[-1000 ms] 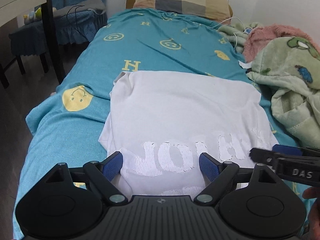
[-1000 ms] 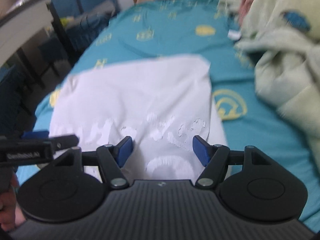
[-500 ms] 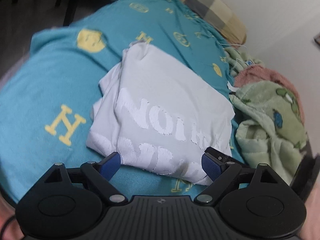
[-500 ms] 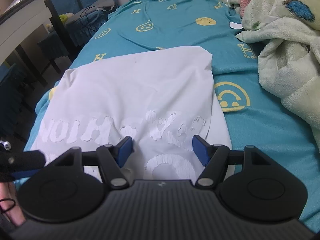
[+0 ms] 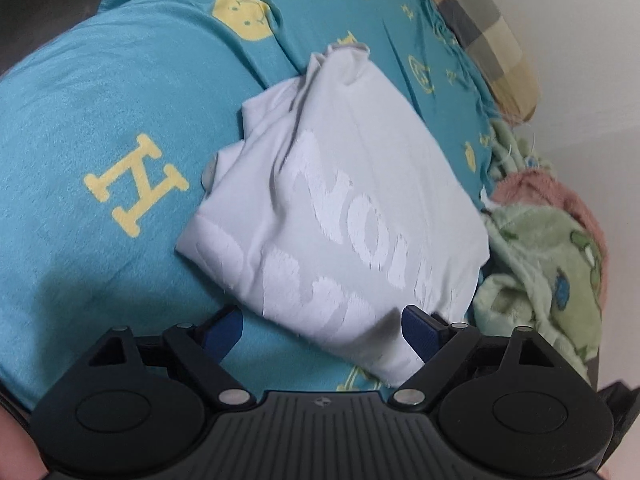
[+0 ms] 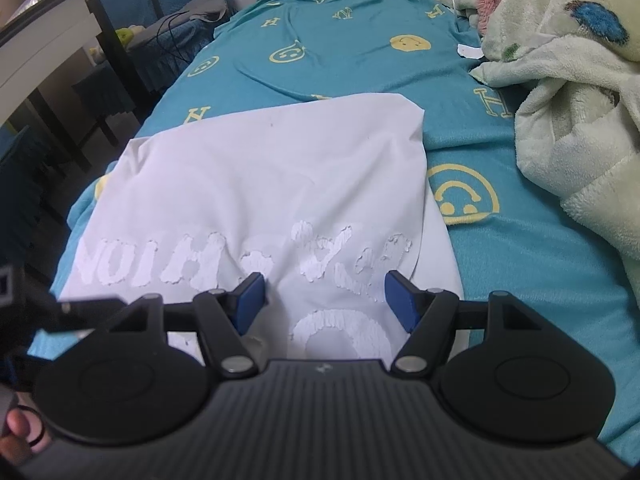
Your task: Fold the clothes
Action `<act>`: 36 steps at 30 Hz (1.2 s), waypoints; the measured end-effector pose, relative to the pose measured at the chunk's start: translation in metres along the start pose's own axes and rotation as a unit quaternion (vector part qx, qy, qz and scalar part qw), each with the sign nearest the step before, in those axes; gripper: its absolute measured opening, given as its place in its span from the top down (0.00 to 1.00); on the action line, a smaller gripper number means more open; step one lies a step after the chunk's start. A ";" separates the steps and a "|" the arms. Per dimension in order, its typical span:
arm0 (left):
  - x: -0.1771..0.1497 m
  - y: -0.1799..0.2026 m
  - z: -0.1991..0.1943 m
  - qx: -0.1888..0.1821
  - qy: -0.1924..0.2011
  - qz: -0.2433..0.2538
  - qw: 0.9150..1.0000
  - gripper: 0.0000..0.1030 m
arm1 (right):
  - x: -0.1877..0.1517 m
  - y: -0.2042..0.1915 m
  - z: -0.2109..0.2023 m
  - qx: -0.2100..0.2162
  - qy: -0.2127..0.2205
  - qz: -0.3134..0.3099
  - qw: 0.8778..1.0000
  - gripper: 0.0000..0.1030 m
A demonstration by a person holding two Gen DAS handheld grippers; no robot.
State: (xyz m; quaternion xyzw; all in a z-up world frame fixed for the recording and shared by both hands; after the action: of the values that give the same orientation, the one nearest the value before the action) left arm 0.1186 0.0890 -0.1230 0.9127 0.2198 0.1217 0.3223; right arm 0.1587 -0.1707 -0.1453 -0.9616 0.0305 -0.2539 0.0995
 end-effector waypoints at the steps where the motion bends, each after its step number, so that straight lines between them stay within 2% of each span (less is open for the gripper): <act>1: 0.001 -0.001 -0.001 -0.002 0.011 -0.005 1.000 0.15 | 0.000 0.000 0.000 0.000 0.000 0.001 1.000 0.34; 5: 0.007 -0.009 -0.009 0.006 0.053 -0.028 0.998 0.27 | -0.001 -0.001 0.000 -0.003 0.001 0.001 1.000 0.34; 9: 0.011 -0.011 -0.012 -0.004 0.067 -0.035 0.997 0.36 | 0.000 -0.003 0.000 -0.008 0.001 -0.001 1.000 0.34; 15: 0.012 0.008 -0.017 -0.011 0.088 0.005 0.996 0.37 | -0.001 -0.005 0.001 -0.014 0.002 -0.001 1.000 0.34; 30: 0.011 0.000 -0.016 -0.011 0.066 -0.001 0.998 0.34 | -0.001 -0.006 0.002 -0.018 0.001 0.000 1.000 0.34; 32: 0.011 -0.001 -0.017 -0.008 0.068 0.002 0.998 0.37 | 0.000 -0.006 -0.007 -0.012 0.015 0.013 1.000 0.34; 35: 0.011 -0.001 -0.018 -0.004 0.073 0.003 0.997 0.48 | 0.001 -0.006 -0.019 -0.002 0.036 0.032 0.999 0.33; 36: 0.012 -0.001 -0.019 -0.003 0.074 0.004 0.997 0.52 | 0.002 -0.007 -0.028 0.015 0.052 0.044 0.998 0.33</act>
State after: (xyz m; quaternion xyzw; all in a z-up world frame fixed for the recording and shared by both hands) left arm 0.1219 0.1052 -0.1082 0.9011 0.2389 0.1905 0.3076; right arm 0.1466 -0.1695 -0.1189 -0.9432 0.0745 -0.2993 0.1236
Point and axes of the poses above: each gripper's, at about its wrist camera, not at the fingertips, and z roughly the way its jaws point, y to its right, x to its top, the point moved 2 cm from there along z, roughly the way its jaws point, and after that the axes turned 8 degrees about -y, right-handed, at the moved point
